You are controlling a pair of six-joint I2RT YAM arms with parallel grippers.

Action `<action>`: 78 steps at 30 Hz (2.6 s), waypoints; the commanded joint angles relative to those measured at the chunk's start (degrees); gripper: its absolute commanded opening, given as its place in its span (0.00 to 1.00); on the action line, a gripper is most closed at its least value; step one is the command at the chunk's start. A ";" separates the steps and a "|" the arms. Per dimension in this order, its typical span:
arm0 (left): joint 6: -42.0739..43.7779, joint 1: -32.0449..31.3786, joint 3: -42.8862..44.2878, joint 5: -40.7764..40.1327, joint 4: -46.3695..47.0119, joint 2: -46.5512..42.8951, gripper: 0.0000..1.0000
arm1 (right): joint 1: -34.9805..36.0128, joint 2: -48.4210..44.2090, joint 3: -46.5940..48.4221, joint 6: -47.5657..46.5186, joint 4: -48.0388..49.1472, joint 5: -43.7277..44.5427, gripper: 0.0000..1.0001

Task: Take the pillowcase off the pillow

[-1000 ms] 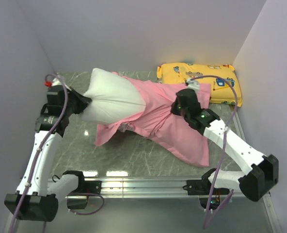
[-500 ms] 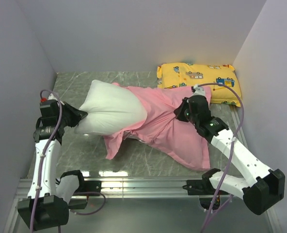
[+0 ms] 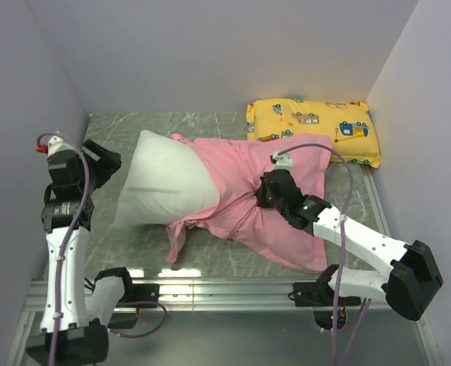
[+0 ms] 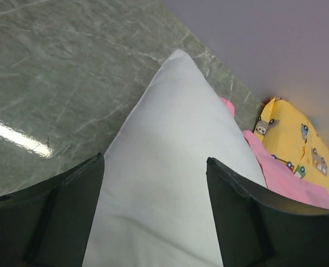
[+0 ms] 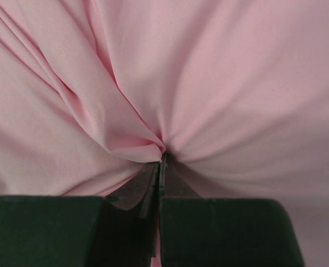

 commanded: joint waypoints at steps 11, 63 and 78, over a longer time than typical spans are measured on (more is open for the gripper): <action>-1.56 -30.36 8.80 -18.17 2.48 26.14 0.95 | 6.29 6.95 -6.56 5.58 4.81 0.58 0.00; -4.03 -29.75 1.30 -16.31 5.75 11.33 0.00 | -14.70 38.36 48.56 -7.95 -19.62 2.69 0.00; -3.57 -11.73 -8.07 -10.45 7.04 3.92 0.01 | -25.18 26.65 38.44 -6.80 -14.53 -2.41 0.08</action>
